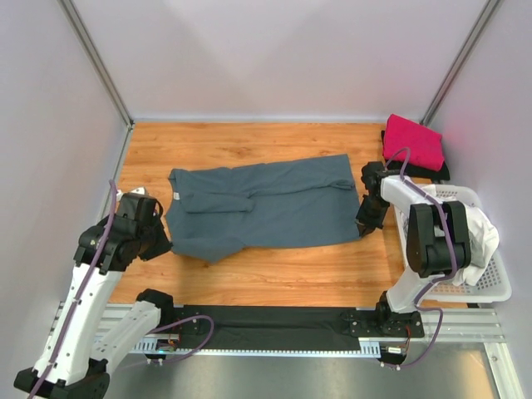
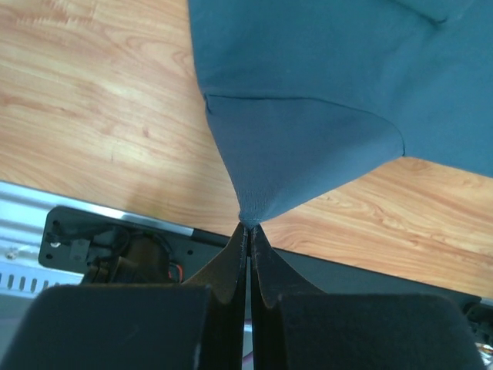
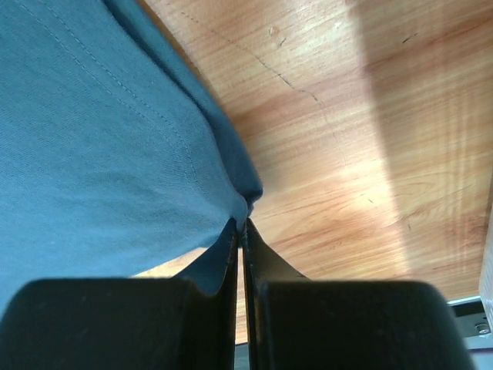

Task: Fold and stack the t-shirts
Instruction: Fold the tshirt

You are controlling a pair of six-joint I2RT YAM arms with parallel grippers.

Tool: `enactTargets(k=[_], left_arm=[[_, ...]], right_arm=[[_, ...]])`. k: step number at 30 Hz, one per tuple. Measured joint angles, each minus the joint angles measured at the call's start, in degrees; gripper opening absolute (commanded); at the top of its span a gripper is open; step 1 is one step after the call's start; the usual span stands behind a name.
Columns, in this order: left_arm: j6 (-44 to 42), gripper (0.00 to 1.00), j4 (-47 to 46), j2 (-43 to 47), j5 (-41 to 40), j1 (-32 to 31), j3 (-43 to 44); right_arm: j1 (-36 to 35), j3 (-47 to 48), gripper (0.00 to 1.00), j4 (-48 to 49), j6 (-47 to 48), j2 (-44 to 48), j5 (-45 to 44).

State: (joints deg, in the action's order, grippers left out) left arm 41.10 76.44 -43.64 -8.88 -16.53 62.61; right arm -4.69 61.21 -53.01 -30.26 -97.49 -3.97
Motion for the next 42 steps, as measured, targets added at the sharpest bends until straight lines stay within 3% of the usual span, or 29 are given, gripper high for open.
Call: enactTargets(k=[11, 28, 42], left_arm=[[-2.1, 0.0, -3.87, -12.61, 0.48, 0.0, 0.04], [-25.0, 0.0, -23.41, -30.71, -3.58, 0.0, 15.93], [-34.75, 0.0, -35.3, -39.41, -3.74, 0.0, 22.56]], right_arm=[[0.09, 7.5, 0.0, -0.83, -1.53, -0.57, -2.62], [1.25, 11.87, 0.0, 0.7, -6.51, -2.84, -3.65], [1.7, 12.9, 0.0, -1.33, -10.23, -3.08, -3.45]])
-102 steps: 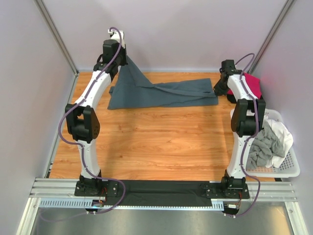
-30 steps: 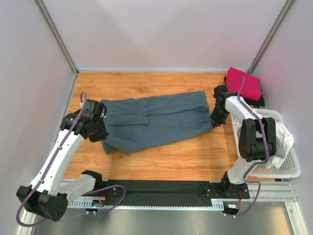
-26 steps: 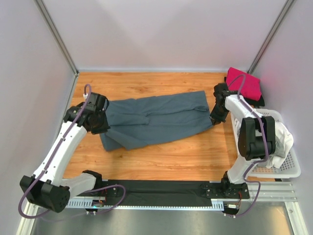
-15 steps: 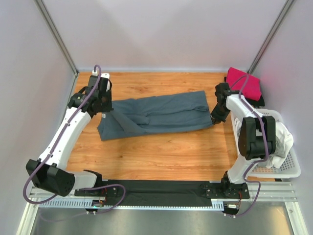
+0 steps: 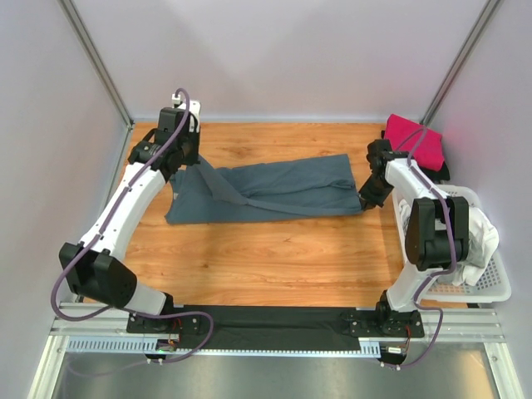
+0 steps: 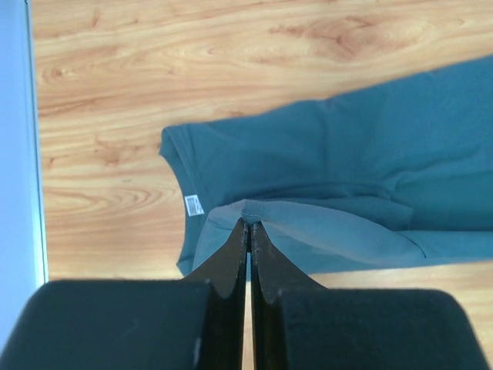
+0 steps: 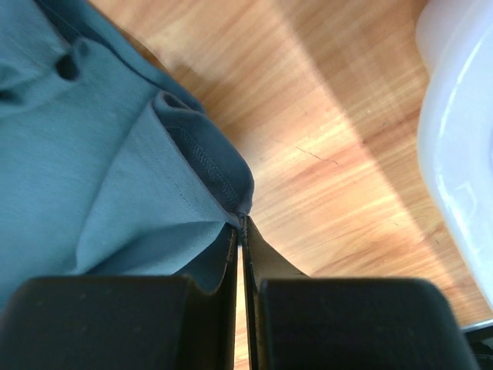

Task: Fold and stack the t-shirts
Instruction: Fold the tshirt

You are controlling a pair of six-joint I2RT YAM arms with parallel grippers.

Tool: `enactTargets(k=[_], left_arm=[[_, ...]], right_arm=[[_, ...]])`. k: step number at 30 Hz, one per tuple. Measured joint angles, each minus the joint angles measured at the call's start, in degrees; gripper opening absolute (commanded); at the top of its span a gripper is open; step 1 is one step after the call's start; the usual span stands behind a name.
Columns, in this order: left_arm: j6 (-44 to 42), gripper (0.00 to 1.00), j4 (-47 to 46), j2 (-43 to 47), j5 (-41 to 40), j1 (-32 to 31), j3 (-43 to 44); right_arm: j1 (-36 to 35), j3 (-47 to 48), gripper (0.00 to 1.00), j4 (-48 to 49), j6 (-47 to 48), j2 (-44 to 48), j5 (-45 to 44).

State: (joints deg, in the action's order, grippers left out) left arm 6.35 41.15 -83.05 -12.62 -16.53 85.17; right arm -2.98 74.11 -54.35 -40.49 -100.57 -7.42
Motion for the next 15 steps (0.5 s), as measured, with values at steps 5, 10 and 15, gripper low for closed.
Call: enactTargets(k=[5, 10, 15], left_arm=[[-0.98, 0.0, -2.25, -2.43, -1.86, 0.0, 1.64], [-1.81, 0.0, -4.0, -3.37, -3.48, 0.0, 1.81], [-1.81, 0.0, -5.62, -3.45, -4.79, 0.0, 1.81]], right_arm=[[0.39, 3.43, 0.01, -0.59, -0.24, -1.4, 0.07], [0.44, 6.95, 0.0, -1.38, -0.26, -2.89, 0.46], [0.44, 10.64, 0.01, -3.19, -0.46, -4.68, 0.59]])
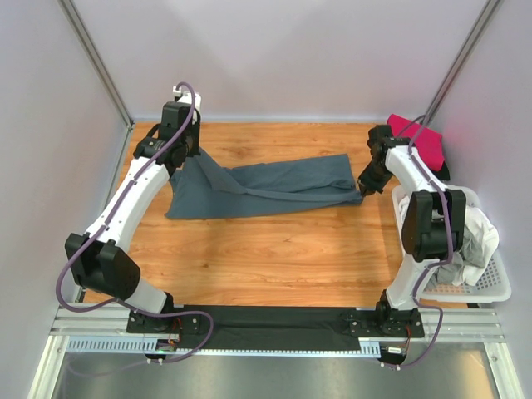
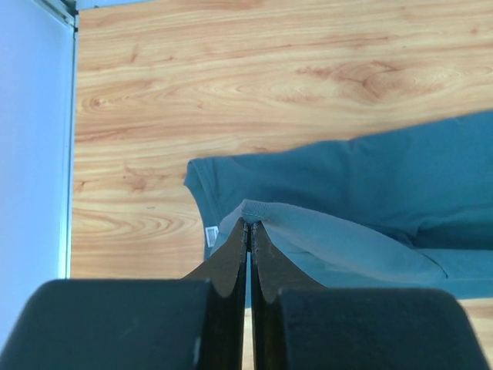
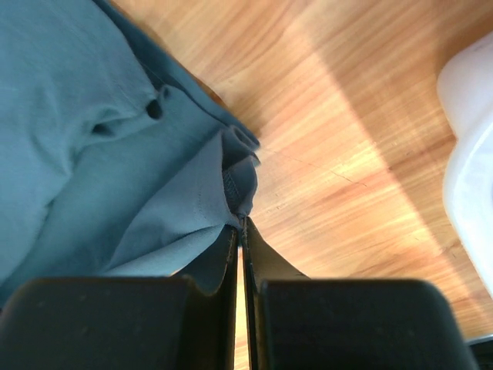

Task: Fold and stack the t-shirts
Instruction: Fold the tshirt

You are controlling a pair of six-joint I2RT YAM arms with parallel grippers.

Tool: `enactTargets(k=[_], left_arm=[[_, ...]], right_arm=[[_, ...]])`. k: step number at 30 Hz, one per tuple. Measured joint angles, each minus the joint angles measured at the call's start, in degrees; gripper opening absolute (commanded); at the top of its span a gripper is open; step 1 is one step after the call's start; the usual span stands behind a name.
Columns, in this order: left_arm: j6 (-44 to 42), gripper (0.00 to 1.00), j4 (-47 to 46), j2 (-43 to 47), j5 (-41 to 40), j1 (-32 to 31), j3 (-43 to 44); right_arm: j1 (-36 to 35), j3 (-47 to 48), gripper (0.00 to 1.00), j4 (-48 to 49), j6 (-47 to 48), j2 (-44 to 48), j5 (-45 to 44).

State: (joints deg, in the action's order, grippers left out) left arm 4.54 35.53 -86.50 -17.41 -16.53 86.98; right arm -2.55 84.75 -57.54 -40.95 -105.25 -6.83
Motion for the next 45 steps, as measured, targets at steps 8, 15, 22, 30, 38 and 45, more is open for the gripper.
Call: enactTargets(k=[8, 15, 22, 30, 38, 45], left_arm=[[-0.02, 0.0, -2.89, -0.15, -2.8, -0.02, 0.0], [-0.39, 0.0, -4.98, -1.68, -4.57, -0.04, 0.0], [-0.5, 0.0, -5.38, -2.67, -6.38, -0.11, -0.02], [-0.59, 0.0, -6.12, -2.69, -9.14, -0.02, -0.02], [-0.57, 0.0, -6.12, -2.89, -10.8, 0.24, -0.33], [0.72, 0.0, -1.84, 1.01, -9.14, 0.79, -2.32]], right_arm=[[0.0, 5.29, 0.0, -2.01, -0.22, -4.07, 0.0], [0.0, 8.15, 0.0, -3.04, -0.2, -6.43, -0.07], [0.0, 13.73, 0.0, -3.39, 0.52, -11.04, -0.15], [0.0, 21.16, 0.0, -5.2, 2.34, -17.16, -0.17], [0.0, 26.69, 0.0, -7.28, 3.61, -20.76, -0.26], [0.0, 25.83, 0.0, -8.41, 4.44, -20.37, -0.22]])
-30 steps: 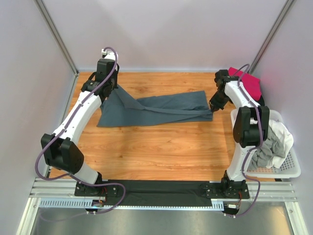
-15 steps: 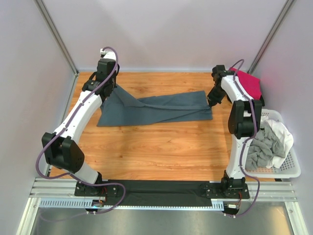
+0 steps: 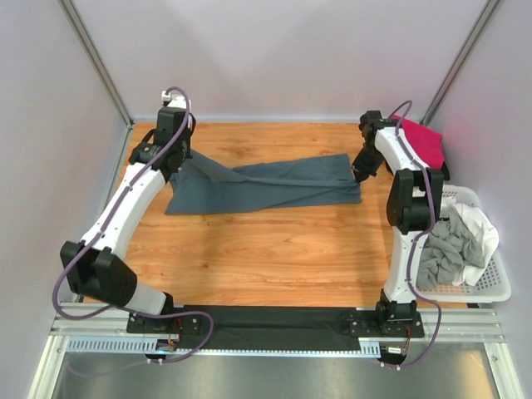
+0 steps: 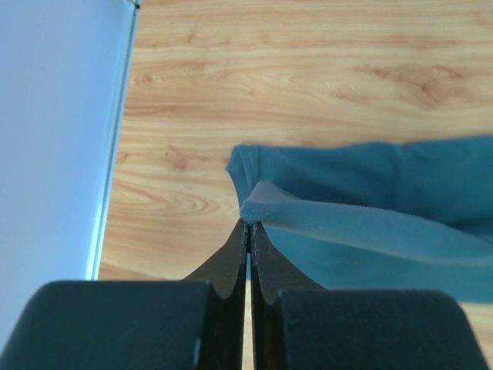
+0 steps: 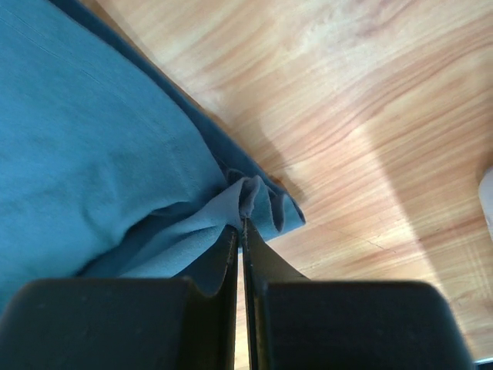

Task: Fold and stack the t-shirts
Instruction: Fold the tshirt

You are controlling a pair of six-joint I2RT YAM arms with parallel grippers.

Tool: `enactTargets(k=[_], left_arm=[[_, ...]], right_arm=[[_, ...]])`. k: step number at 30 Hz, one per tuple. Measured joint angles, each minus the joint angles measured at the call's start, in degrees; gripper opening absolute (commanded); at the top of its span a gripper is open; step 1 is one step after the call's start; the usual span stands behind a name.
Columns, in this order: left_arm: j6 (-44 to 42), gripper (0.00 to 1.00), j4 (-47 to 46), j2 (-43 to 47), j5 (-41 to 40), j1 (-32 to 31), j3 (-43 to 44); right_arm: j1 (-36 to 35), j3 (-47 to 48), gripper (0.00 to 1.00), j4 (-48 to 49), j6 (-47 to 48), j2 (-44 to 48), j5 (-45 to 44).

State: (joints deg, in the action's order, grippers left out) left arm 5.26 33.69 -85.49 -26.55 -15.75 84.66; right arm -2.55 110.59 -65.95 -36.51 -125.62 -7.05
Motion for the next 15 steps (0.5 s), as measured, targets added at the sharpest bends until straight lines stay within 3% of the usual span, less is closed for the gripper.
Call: enactTargets(k=[4, 8, 15], left_arm=[[1.7, 0.0, 4.44, 8.9, 5.51, -0.48, -5.2], [3.78, 0.0, 11.89, 18.62, 9.92, -5.18, -9.42], [13.03, 0.0, 25.83, 24.5, 14.91, -10.67, -12.17]], right_arm=[[0.0, -5.44, 0.0, -0.46, 0.39, 2.84, 0.04], [0.0, -10.78, 0.0, -0.85, 0.66, 5.99, 0.11], [-0.26, -19.76, 0.0, -0.68, 1.64, 10.8, 0.2]])
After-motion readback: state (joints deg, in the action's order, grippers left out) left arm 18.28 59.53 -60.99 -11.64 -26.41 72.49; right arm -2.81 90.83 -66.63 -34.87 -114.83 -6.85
